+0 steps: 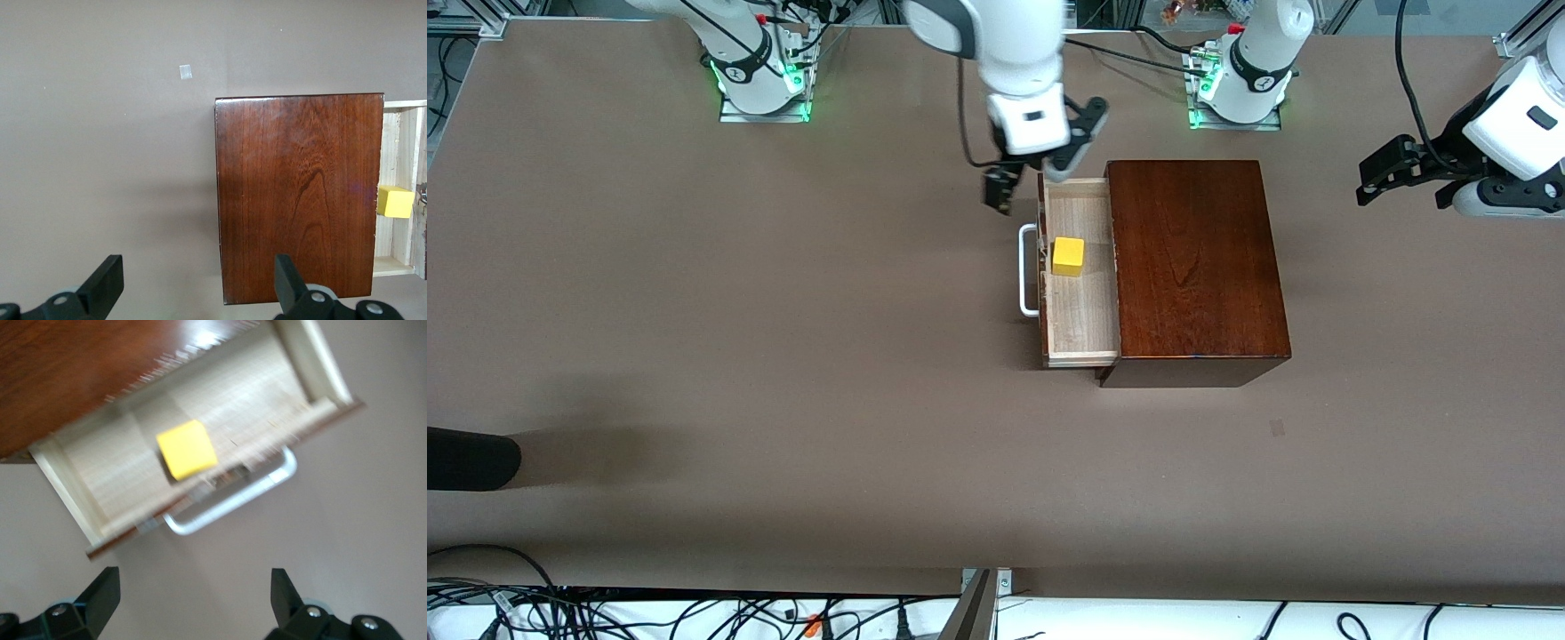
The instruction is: Open drawer, take yellow block, close drawer
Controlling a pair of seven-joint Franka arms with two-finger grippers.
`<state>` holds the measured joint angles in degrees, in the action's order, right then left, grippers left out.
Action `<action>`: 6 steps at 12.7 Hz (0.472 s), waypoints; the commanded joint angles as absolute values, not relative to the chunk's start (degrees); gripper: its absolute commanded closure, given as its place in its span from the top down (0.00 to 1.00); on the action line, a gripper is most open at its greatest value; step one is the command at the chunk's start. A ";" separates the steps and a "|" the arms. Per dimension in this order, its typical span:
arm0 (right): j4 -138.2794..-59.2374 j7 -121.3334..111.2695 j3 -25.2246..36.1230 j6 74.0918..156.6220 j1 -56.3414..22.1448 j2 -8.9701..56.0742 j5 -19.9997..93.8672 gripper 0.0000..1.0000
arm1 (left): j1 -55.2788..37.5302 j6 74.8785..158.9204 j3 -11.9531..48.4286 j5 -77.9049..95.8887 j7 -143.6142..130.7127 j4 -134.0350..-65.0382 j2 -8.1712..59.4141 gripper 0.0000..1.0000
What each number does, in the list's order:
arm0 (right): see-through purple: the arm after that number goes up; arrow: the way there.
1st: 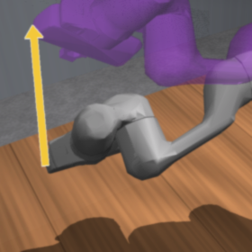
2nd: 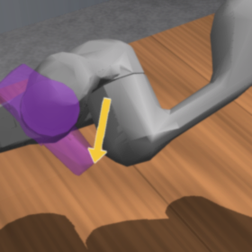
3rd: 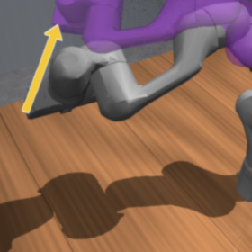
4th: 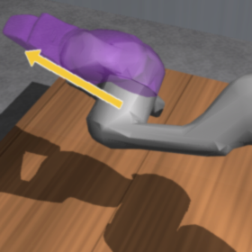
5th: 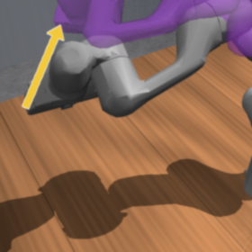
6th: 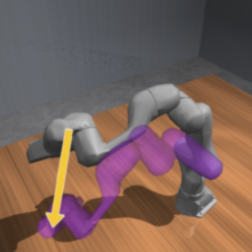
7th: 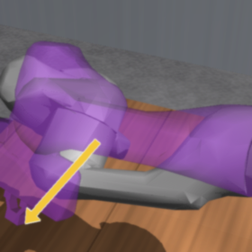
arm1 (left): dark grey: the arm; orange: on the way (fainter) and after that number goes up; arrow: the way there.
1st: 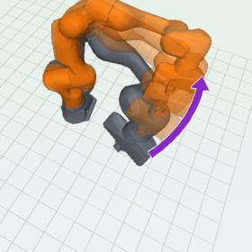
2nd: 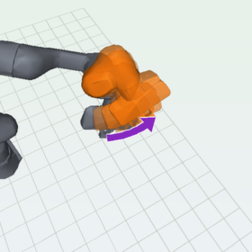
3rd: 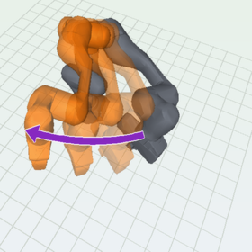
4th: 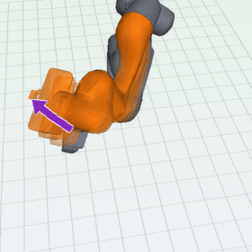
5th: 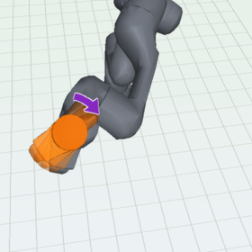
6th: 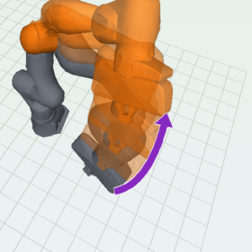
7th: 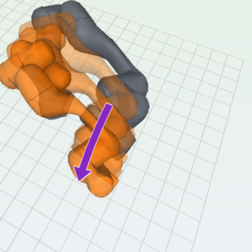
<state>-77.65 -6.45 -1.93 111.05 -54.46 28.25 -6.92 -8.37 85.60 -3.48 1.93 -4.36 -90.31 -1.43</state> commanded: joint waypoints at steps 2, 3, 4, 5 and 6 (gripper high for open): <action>-69.18 -13.88 -1.23 111.80 -56.42 36.99 -11.06 1.00 | -8.97 85.52 -3.95 1.58 -4.75 -90.45 -2.81 1.00; -68.91 -16.41 -1.23 112.75 -56.51 37.96 -11.77 1.00 | -8.96 85.52 -4.13 1.84 -4.75 -89.83 -2.55 1.00; -68.73 -18.78 -1.23 113.89 -56.43 38.75 -11.86 1.00 | -8.88 85.52 -4.30 2.37 -5.36 -89.82 -2.29 1.00; -68.56 -20.03 -1.14 115.12 -56.43 39.72 -11.87 1.00 | -8.88 85.52 -4.31 2.37 -6.06 -89.82 -2.20 1.00; -68.29 -20.13 -1.06 116.96 -56.43 40.60 -11.87 1.00 | -8.96 85.43 -4.22 2.29 -5.89 -89.22 -1.41 1.00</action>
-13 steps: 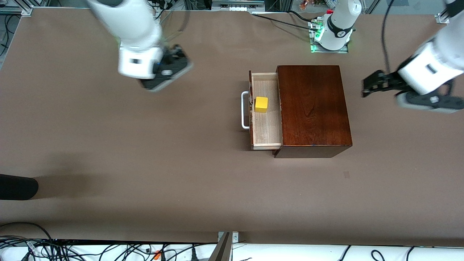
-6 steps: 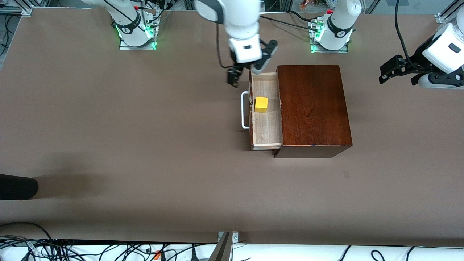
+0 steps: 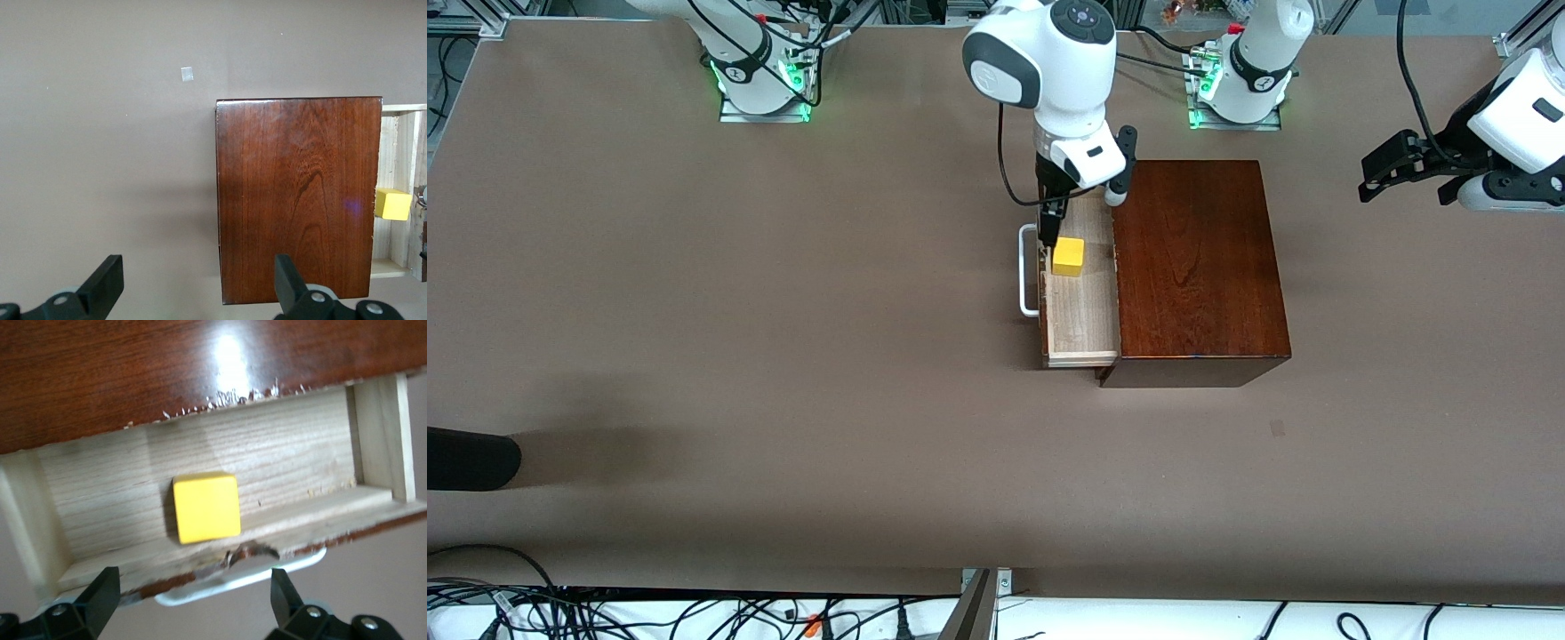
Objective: Open drawer, take yellow block, close drawer
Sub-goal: 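Lower the right gripper into the drawer and grasp the yellow cube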
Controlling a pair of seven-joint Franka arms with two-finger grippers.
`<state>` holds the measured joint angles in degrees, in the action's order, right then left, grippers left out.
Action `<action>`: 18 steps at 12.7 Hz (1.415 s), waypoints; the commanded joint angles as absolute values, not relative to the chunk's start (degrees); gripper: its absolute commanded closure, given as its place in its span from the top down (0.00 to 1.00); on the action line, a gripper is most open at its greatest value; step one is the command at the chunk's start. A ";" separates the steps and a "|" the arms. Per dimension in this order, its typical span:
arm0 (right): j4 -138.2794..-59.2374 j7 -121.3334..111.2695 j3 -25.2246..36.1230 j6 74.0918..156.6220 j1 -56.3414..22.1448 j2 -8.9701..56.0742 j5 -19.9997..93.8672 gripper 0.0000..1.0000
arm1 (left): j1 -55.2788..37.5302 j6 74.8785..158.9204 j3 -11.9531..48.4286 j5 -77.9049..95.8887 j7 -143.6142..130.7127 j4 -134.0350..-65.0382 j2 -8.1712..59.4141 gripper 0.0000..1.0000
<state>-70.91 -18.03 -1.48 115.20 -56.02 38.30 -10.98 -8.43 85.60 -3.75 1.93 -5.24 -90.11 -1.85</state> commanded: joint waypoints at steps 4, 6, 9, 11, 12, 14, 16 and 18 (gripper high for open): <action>-66.45 -20.21 -1.05 120.14 -56.51 44.12 -11.95 1.00 | -8.62 83.93 -4.04 2.55 -5.80 -86.75 2.02 1.00; -66.53 -20.83 -1.05 120.23 -56.51 45.08 -12.13 1.00 | -8.61 84.11 -4.13 3.25 -5.71 -86.31 2.11 1.00; -66.53 -21.18 -1.05 120.41 -56.51 45.88 -12.13 1.00 | -8.53 84.11 -4.22 3.25 -5.80 -85.96 2.11 1.00; -66.53 -21.88 -0.97 120.50 -56.51 46.32 -12.48 1.00 | -8.79 84.11 -4.13 3.34 -5.89 -85.96 2.28 1.00; -66.53 -22.23 -0.97 120.59 -56.51 46.41 -12.48 1.00 | -8.70 84.11 -4.13 3.34 -5.80 -85.96 2.20 1.00; -66.53 -22.15 -0.97 121.29 -56.51 46.84 -12.57 1.00 | -8.70 84.11 -4.13 3.25 -5.89 -85.96 2.29 1.00; -66.53 -22.41 -0.79 121.90 -56.51 47.37 -12.66 0.98 | -8.61 84.11 -4.13 3.34 -5.80 -85.96 2.20 1.00; -66.53 -22.41 -0.79 121.90 -56.51 47.29 -13.01 0.83 | -8.53 84.11 -4.22 3.34 -5.80 -85.96 2.20 1.00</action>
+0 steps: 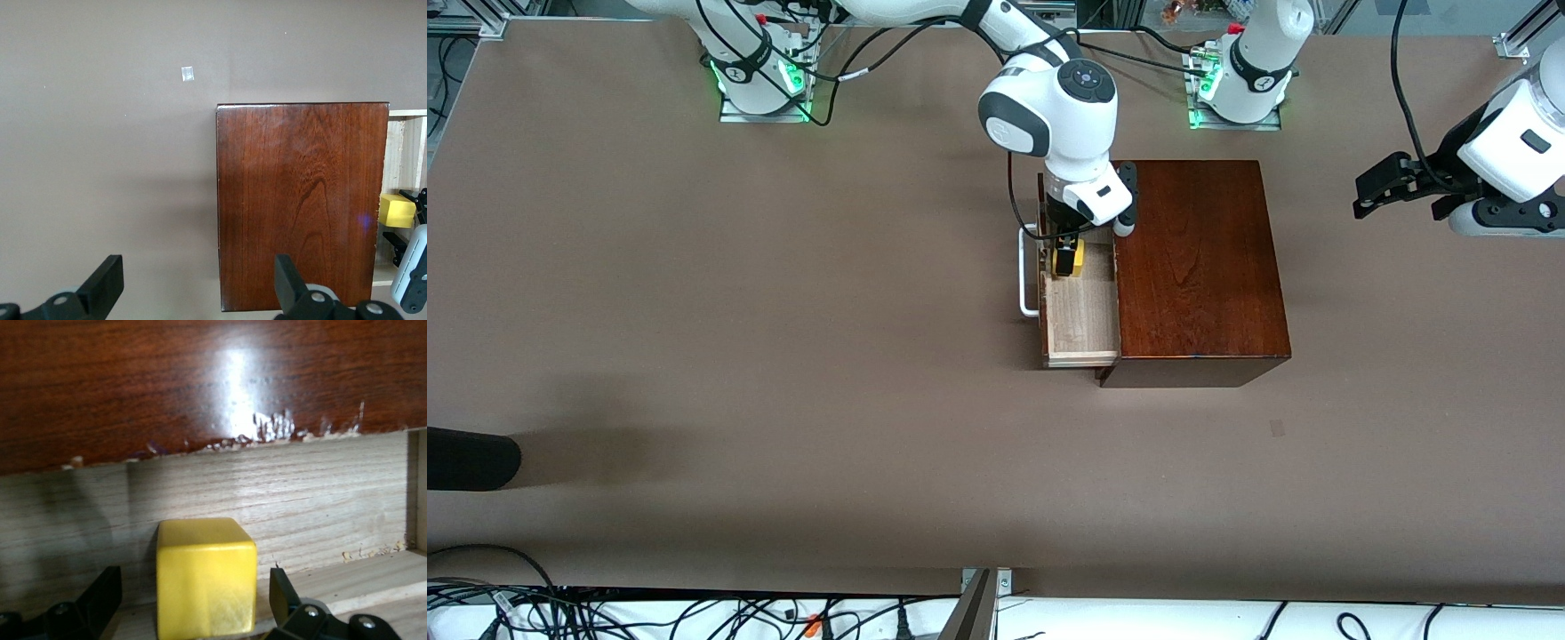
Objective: Open drawer, take yellow block, close drawer
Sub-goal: 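Lower the right gripper into the drawer and grasp the yellow cube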
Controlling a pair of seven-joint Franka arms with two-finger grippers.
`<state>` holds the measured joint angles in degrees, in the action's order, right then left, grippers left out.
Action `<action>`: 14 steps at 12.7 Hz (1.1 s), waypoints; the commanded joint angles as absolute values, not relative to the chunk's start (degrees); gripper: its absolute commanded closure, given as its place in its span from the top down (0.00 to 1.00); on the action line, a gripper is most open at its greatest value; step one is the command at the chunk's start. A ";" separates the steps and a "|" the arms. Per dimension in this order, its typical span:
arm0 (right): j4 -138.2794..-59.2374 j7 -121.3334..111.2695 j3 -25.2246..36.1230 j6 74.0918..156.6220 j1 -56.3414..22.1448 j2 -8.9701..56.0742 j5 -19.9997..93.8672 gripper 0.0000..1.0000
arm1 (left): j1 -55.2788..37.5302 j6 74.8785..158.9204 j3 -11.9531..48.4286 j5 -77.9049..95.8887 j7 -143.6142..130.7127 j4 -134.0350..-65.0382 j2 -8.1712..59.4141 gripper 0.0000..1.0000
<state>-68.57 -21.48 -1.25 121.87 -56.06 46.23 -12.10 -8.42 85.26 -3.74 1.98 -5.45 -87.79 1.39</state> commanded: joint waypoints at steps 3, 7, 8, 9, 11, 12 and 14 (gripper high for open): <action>-66.45 -22.50 -0.70 121.73 -56.34 46.94 -13.01 0.48 | -8.61 84.11 -4.13 3.34 -5.80 -85.96 2.20 1.00; -63.12 -21.80 -0.97 117.53 -56.16 46.76 -12.57 0.10 | -8.53 84.11 -4.22 3.34 -5.80 -85.96 2.20 1.00; -61.54 -20.93 -1.14 114.99 -56.25 46.67 -12.48 0.09 | -8.53 84.11 -4.13 3.43 -5.80 -85.96 2.20 1.00; -61.00 -19.70 -1.06 113.83 -56.16 45.97 -12.48 0.08 | -8.53 84.11 -4.13 3.43 -5.80 -85.96 2.20 1.00; -61.00 -18.99 -0.62 112.16 -55.64 42.99 -10.21 0.07 | -8.53 84.02 -4.13 3.43 -5.89 -85.52 2.20 1.00; -61.00 -19.07 -0.44 110.93 -54.68 40.98 -8.37 0.07 | -8.53 83.85 -4.22 3.43 -5.80 -85.17 2.11 1.00; -61.00 -18.98 -0.44 104.97 -52.74 36.67 -6.77 0.07 | -9.14 83.76 -3.96 3.34 -5.80 -85.17 2.81 1.00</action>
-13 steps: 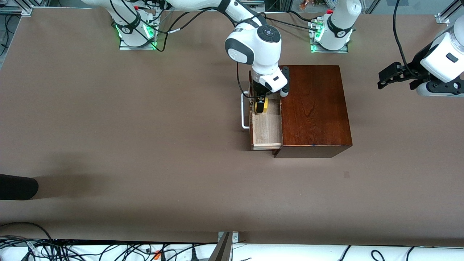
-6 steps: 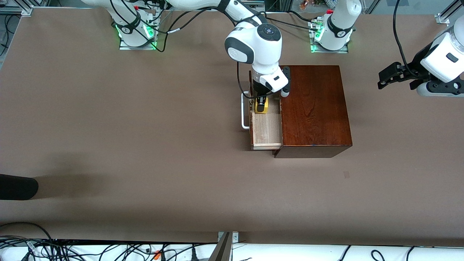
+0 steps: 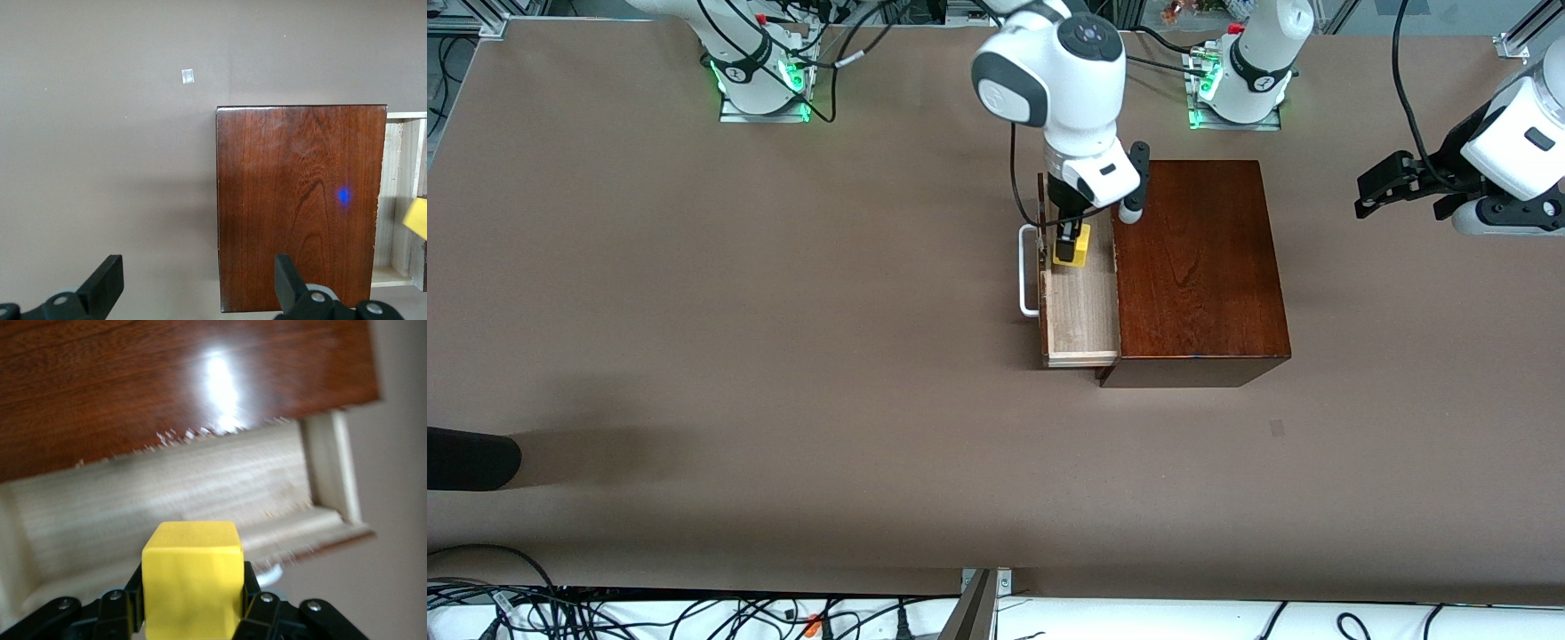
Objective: Open drawer, take yellow block, close drawer
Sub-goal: 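Carry the cube away with the right gripper while the left gripper pushes the drawer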
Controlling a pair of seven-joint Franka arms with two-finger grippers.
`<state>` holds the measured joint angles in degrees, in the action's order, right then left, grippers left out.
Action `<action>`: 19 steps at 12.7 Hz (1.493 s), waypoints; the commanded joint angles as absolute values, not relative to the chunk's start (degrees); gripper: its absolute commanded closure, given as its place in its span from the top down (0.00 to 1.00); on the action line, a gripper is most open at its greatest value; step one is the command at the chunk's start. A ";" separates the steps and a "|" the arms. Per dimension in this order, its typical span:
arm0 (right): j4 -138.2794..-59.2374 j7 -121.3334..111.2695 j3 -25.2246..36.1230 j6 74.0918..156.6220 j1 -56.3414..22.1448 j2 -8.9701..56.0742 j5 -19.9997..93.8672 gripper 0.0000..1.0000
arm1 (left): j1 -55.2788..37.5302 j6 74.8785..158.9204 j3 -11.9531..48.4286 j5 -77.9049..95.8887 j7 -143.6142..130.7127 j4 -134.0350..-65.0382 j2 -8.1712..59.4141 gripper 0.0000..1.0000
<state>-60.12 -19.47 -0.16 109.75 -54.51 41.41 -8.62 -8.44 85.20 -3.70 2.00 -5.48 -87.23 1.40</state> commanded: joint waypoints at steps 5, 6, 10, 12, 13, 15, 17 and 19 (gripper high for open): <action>-61.08 -23.88 0.44 94.14 -39.05 30.42 -0.09 0.08 | -9.84 83.85 -1.68 3.51 -5.80 -84.99 5.62 1.00; -61.08 -26.78 0.53 93.61 -35.63 30.15 0.00 0.08 | -9.93 83.85 -1.58 4.30 -5.89 -85.16 5.97 1.00; -61.35 -31.82 0.88 92.30 -25.25 28.92 2.71 0.05 | -10.89 84.46 0.77 5.98 -4.83 -84.81 9.58 1.00; -61.26 -31.64 1.40 90.01 -20.76 28.92 2.81 0.05 | -11.77 84.72 5.68 8.43 -4.75 -84.64 13.16 1.00; -61.35 -31.73 1.41 89.74 -18.31 28.92 2.81 0.05 | -12.21 85.34 8.32 8.70 -4.75 -84.12 14.40 1.00; -61.35 -31.82 1.14 89.74 -14.17 28.92 3.51 0.05 | -12.74 86.13 14.12 8.53 -4.66 -81.49 17.74 1.00; -61.61 -29.72 2.89 88.87 -13.80 28.31 4.04 0.03 | -13.09 88.32 19.57 8.35 0.75 -80.51 18.72 1.00; -61.87 -22.81 3.34 85.53 -12.93 27.95 4.22 0.03 | -13.18 91.13 23.01 8.61 11.63 -80.51 19.07 1.00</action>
